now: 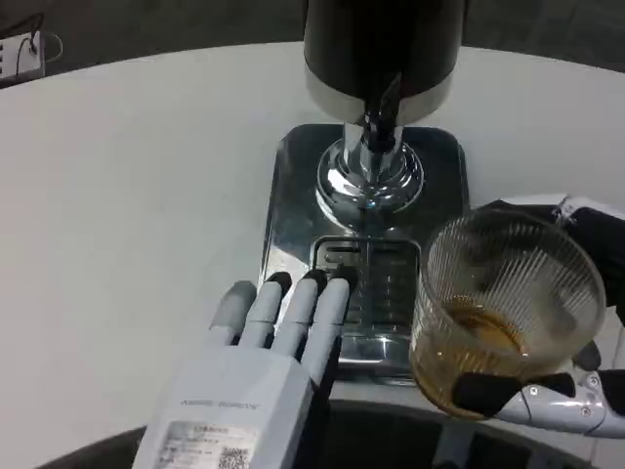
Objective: Grasp the cup under the faucet to collect the drink, then remove the cup.
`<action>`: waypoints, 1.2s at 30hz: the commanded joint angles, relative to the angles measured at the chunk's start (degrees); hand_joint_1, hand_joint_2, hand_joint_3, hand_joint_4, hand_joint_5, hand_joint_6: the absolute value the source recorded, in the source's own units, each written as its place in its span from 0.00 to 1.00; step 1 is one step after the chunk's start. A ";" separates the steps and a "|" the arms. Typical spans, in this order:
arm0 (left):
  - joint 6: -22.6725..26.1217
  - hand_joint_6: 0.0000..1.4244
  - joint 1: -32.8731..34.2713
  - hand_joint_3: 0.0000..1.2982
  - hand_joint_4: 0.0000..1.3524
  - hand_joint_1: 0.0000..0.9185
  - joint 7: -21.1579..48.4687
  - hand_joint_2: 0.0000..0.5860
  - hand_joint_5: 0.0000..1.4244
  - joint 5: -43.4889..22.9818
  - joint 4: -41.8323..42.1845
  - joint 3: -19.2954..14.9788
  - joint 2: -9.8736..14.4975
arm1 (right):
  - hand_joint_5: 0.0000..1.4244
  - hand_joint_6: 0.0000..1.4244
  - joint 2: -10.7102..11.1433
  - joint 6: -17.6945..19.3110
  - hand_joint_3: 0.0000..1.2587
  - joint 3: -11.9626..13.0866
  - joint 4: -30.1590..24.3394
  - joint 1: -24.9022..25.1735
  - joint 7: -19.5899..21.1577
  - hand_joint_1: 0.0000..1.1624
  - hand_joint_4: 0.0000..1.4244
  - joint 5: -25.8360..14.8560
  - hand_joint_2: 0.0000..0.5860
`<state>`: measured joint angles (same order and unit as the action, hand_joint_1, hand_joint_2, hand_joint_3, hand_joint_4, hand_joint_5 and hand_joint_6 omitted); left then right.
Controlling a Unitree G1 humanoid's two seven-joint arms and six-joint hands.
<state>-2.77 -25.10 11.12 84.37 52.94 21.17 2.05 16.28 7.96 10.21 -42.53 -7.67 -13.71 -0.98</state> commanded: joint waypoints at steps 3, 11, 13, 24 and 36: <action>-0.55 0.00 -0.62 0.00 0.00 0.00 0.34 0.14 0.00 1.99 0.47 -0.08 -0.88 | 0.84 1.00 -0.17 4.17 0.73 0.35 -2.72 -1.11 -0.18 1.00 0.73 -0.97 0.11; -0.41 0.00 -0.95 0.00 0.00 0.00 0.26 0.14 0.00 2.53 0.24 0.65 -1.60 | 0.84 1.00 -0.54 4.04 0.73 -0.97 -2.50 -0.94 0.13 1.00 0.73 -0.03 0.12; -0.30 0.00 -0.88 0.00 0.00 0.00 0.26 0.14 0.00 2.40 0.20 0.48 -1.65 | 0.84 1.00 -0.52 3.97 0.73 -1.14 -2.52 -0.95 0.16 1.00 0.73 0.10 0.12; -0.08 0.00 -1.02 0.00 0.00 0.00 0.21 0.14 0.00 2.08 0.24 0.49 -1.99 | 0.84 1.00 -0.51 3.92 0.73 -1.91 -2.62 -0.87 0.15 1.00 0.73 0.78 0.12; -0.04 0.00 -0.78 0.00 0.00 0.00 0.15 0.13 0.00 1.42 0.06 -0.18 -1.98 | 0.84 1.00 -0.63 3.67 0.73 -2.04 -2.59 -0.85 0.32 1.00 0.73 1.12 0.12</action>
<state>-2.97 -25.51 11.12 86.01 52.94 20.79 1.20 16.14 10.22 8.41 -43.58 -8.98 -13.99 0.49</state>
